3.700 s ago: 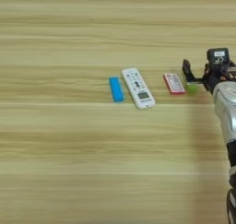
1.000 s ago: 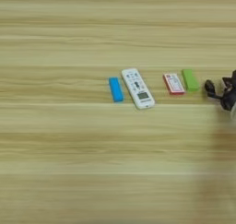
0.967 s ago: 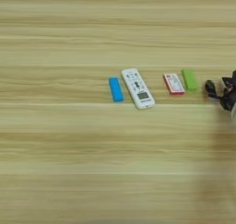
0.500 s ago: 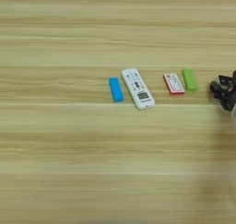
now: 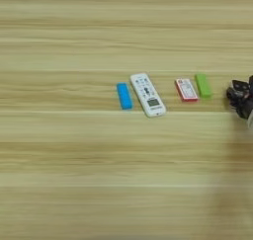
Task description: Move the objects on the table
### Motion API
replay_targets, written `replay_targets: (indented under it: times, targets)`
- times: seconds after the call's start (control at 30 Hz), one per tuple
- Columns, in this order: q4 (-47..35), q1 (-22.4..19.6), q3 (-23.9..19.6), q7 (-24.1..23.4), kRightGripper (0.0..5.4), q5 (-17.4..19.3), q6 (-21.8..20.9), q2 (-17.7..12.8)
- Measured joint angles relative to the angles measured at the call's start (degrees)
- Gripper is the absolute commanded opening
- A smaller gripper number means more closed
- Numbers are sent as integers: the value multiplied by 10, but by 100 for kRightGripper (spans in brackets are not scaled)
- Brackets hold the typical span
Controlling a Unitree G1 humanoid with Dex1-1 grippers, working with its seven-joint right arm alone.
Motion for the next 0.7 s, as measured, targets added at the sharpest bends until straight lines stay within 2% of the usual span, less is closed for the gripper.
replay_targets:
  times: [0.17,0.3,0.7]
  targets:
    - [-20,7,10,-3,248,-4,2,2]
    - [-78,35,29,-18,248,-20,5,16]
    - [-229,81,32,-21,248,-22,63,32]
